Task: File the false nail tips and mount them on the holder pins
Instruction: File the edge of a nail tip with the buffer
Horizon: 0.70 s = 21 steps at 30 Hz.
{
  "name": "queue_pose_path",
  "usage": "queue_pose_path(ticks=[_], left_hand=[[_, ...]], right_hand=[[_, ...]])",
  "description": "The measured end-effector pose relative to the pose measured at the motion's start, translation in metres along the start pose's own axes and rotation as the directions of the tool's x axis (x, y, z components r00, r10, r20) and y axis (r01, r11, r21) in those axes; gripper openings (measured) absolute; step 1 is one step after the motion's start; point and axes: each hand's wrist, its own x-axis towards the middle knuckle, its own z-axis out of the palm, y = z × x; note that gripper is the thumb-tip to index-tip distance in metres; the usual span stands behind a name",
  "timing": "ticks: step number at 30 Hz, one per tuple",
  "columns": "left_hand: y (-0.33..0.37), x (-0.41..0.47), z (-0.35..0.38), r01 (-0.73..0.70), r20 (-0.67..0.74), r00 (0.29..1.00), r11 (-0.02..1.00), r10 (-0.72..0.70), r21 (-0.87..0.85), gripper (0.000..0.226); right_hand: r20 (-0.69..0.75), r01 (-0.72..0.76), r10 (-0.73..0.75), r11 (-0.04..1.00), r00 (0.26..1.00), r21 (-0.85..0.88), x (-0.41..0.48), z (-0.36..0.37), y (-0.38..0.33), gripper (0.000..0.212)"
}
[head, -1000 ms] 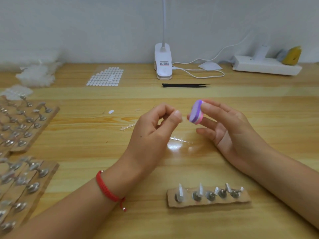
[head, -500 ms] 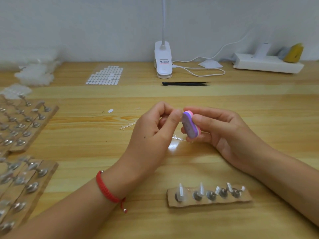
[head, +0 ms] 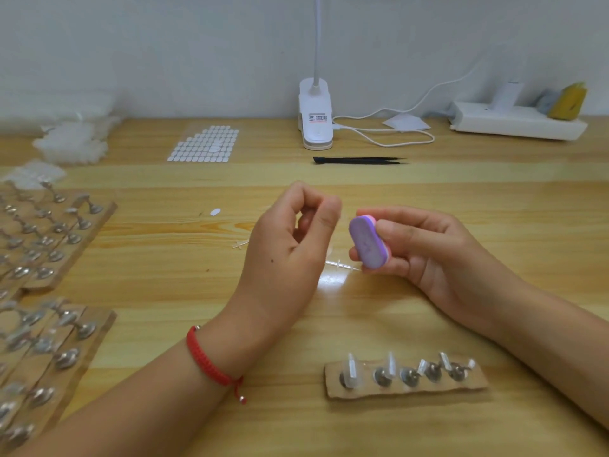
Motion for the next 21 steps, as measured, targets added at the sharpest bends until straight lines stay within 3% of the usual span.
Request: queue_pose_path(ticks=[6,8,12,15,18,21], left_hand=[[0.0021,-0.0017,0.0045,0.002,0.110,0.994,1.000,0.000,-0.020,0.024],[0.0016,-0.0022,0.0039,-0.020,0.085,0.996,1.000,0.019,0.011,0.025],[-0.0010,0.0015,0.0000,-0.002,-0.100,0.995,1.000,0.003,0.003,0.026],[0.0023,0.0004,0.0021,-0.019,-0.020,1.000,1.000,0.019,-0.004,0.026],[0.0045,-0.0027,0.0049,-0.040,0.086,0.996,0.999,0.038,0.012,0.025],[0.0052,-0.0017,0.0022,-0.084,-0.015,0.996,0.994,0.086,0.073,0.023]], right_hand=[[-0.019,0.024,-0.023,0.999,1.000,0.022,0.0008,-0.0022,0.0015,0.023],[0.013,0.014,-0.014,1.000,1.000,-0.002,-0.0004,-0.0019,0.0017,0.026],[0.013,-0.011,0.011,1.000,1.000,-0.001,0.0007,-0.0013,0.0007,0.027],[-0.035,0.009,-0.007,0.997,0.999,0.072,0.0024,-0.0029,0.0015,0.022],[0.011,-0.002,0.002,1.000,1.000,0.010,0.0021,-0.0043,0.0013,0.025],[0.075,-0.039,0.040,0.999,0.996,-0.021,0.0021,-0.0051,-0.0010,0.035]])
